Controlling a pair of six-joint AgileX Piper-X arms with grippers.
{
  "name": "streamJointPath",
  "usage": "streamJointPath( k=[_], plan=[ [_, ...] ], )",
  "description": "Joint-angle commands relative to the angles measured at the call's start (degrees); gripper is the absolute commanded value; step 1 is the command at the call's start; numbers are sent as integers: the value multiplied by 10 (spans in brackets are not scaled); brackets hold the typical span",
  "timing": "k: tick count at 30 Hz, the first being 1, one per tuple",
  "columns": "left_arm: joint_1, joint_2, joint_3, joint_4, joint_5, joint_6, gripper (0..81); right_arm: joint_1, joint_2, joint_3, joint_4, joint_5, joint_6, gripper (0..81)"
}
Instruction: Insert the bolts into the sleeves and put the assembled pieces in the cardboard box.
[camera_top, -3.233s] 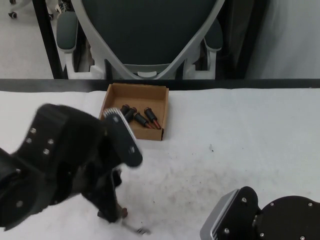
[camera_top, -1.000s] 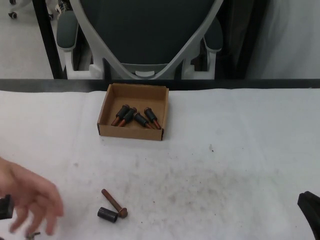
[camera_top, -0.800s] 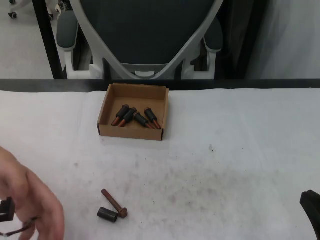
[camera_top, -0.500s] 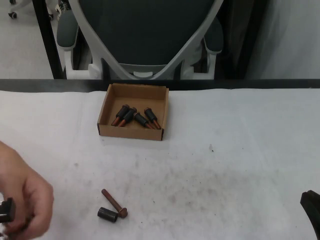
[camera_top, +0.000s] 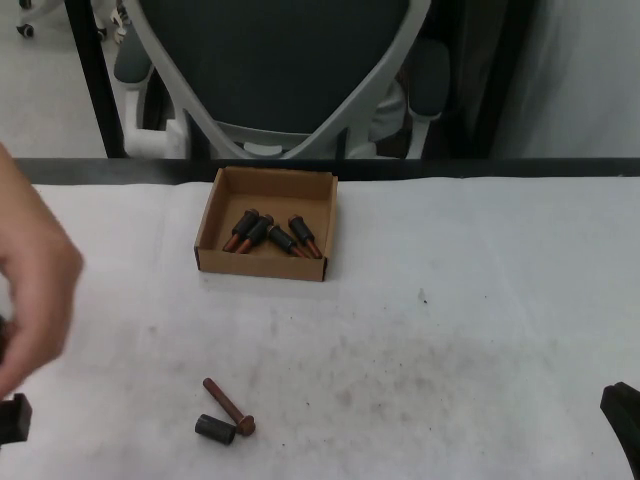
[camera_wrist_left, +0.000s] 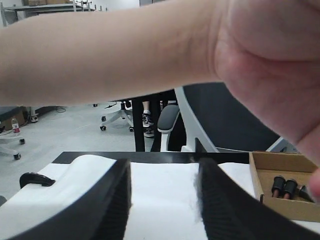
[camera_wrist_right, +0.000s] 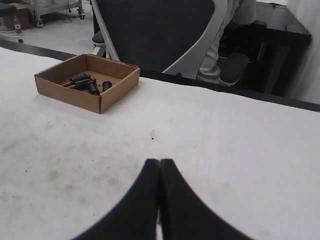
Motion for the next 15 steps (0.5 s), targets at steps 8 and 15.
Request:
streamJointPath(
  k=[8,15],
  plan=[
    [0,-9,-12,-22,30,-4,8,0,-4,2,2,3,-5,2],
    [0,-9,-12,-22,30,-4,8,0,-4,30,1,3,34,2]
  ],
)
